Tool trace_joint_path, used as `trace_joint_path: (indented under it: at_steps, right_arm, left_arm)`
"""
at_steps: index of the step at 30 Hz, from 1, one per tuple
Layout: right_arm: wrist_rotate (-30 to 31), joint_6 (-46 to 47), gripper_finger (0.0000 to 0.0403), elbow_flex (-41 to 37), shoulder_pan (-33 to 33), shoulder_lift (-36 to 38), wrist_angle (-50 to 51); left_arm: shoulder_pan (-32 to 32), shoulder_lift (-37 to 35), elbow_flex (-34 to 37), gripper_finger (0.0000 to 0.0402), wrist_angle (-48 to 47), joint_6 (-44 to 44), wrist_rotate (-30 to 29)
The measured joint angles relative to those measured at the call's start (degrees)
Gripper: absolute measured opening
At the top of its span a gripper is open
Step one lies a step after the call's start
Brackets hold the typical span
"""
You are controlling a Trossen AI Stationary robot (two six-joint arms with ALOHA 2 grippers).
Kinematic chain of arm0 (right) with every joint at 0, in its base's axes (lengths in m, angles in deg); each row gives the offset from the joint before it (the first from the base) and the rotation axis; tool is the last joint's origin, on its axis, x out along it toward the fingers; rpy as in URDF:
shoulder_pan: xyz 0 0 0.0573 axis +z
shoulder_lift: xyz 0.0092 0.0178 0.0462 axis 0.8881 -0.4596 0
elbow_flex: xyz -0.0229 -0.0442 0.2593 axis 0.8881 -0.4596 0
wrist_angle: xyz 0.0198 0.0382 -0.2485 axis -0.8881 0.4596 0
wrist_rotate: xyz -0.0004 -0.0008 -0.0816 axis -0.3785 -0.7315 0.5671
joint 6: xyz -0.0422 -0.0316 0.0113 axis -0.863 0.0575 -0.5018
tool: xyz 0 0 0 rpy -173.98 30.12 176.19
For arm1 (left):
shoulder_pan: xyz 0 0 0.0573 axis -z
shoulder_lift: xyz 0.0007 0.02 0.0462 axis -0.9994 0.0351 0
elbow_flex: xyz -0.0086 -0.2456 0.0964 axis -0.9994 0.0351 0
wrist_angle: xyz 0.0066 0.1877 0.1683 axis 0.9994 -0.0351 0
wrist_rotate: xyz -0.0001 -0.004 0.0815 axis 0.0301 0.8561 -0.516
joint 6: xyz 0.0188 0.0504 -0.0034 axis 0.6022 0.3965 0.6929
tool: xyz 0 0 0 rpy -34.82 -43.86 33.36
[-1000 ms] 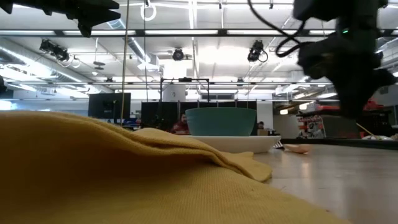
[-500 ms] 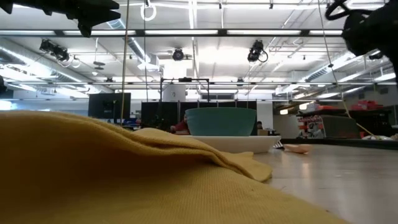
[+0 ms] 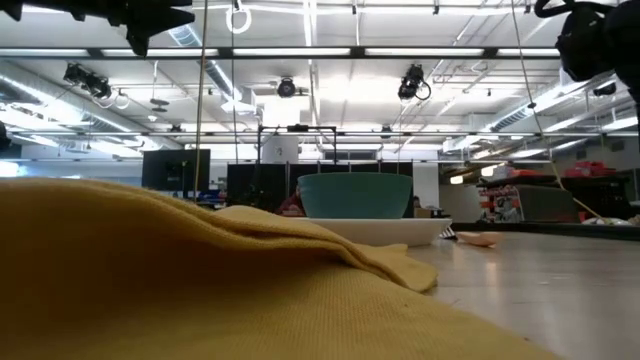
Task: Set table place
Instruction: Place the silver fork to the right of the white plate
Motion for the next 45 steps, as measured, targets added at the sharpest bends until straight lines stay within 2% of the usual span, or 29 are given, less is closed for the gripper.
trace_joint_path:
  at_steps: [8,11,13,16,20,23,26,33,37,39,41,45]
  right_arm:
    - [4.38,-0.44,0.0077,0.0,0.0,-0.02,-0.35]
    - [8.7,-3.14,0.0077,-0.02,0.17,-0.02,-3.22]
    - [13.54,-10.0,0.0077,-0.02,0.58,-0.02,-9.25]
    - [20.98,-25.67,0.0077,-0.04,1.03,0.76,-24.39]
    - [25.09,-54.74,0.0077,-0.04,1.01,4.19,-48.49]
    - [24.55,-72.57,0.0077,-0.04,0.96,9.15,-58.96]
    - [23.73,-80.22,0.0077,-0.05,0.16,15.49,-60.06]
    - [21.18,-82.97,0.0077,-7.39,-1.03,31.86,-60.84]
    - [20.36,-87.06,0.0077,-14.82,-1.05,40.36,-72.3]
    - [17.53,-90.06,0.0077,-17.67,-1.07,42.28,-78.86]
    - [13.71,-91.22,0.0077,-19.19,-1.07,43.12,-79.12]
    - [10.03,-87.6,0.0077,-21.9,-1.03,42.91,-79.15]
  left_arm:
    - [0.0,0.01,0.0,0.0142,3.65,-0.04,0.01]
    - [0.0,0.01,0.0,0.0145,4.83,-0.45,0.02]
    - [0.0,0.01,0.0,0.0149,5.47,-1.87,0.02]
    - [0.0,0.01,0.0,0.0153,5.51,-4.7,0.02]
    - [0.0,0.01,0.0,0.0152,5.39,-6.24,0.02]
    - [0.0,0.01,0.0,0.0147,5.29,-7.18,0.02]
    - [0.0,0.01,0.0,0.0142,5.11,-7.91,0.02]
    - [0.0,0.01,0.0,0.0139,5.09,-7.6,0.02]
    - [0.07,0.01,0.0,0.0145,5.08,-7.65,0.03]
    - [0.07,0.06,0.0,0.0148,5.1,-8.58,0.33]
    - [0.07,0.59,0.0,0.015,5.22,-9.47,1.64]
    - [0.07,3.38,0.0,0.0146,5.23,-11.27,9.28]
